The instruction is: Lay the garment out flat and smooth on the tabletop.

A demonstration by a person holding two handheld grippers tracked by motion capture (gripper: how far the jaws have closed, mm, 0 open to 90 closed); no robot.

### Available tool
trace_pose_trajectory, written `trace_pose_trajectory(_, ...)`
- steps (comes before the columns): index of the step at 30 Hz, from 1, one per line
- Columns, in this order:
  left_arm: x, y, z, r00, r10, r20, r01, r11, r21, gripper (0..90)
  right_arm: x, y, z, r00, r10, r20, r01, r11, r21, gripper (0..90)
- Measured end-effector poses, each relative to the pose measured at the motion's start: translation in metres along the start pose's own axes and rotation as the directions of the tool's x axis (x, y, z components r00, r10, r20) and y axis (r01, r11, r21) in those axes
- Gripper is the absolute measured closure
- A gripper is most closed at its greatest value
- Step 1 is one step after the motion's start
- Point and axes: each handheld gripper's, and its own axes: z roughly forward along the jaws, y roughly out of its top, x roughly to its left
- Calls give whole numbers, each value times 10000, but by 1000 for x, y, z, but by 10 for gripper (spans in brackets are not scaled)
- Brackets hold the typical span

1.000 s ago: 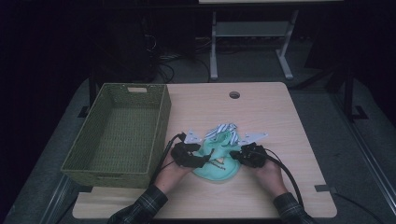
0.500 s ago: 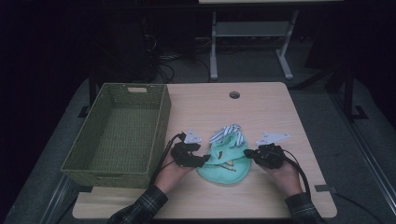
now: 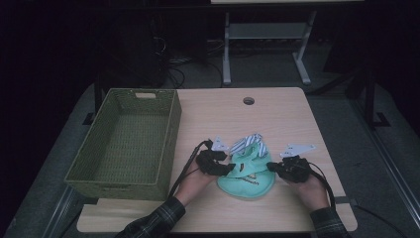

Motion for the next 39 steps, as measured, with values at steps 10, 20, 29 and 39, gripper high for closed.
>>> trace_pose_trajectory(10, 9, 3, 7, 9995, -170, 284, 154, 9984, 549, 883, 1, -2, -2, 10000, 26, 19, -27, 9999, 134, 884)
trace_pose_trajectory(20, -7, -22, -18, 9978, -228, 626, 154, 9932, 1156, 884, 8, -2, 0, 9990, -166, -409, 180, 9992, 363, 883)
trace_pose_trajectory(29, -12, -36, -21, 9991, -111, 409, 49, 9890, 1479, 808, 21, -13, 1, 9948, -464, -904, 520, 9968, 611, 869)
trace_pose_trajectory(39, -15, -8, -42, 9996, 247, -116, -242, 9990, 382, 526, 9, 2, -16, 9960, -63, -896, 30, 9993, -366, 697)
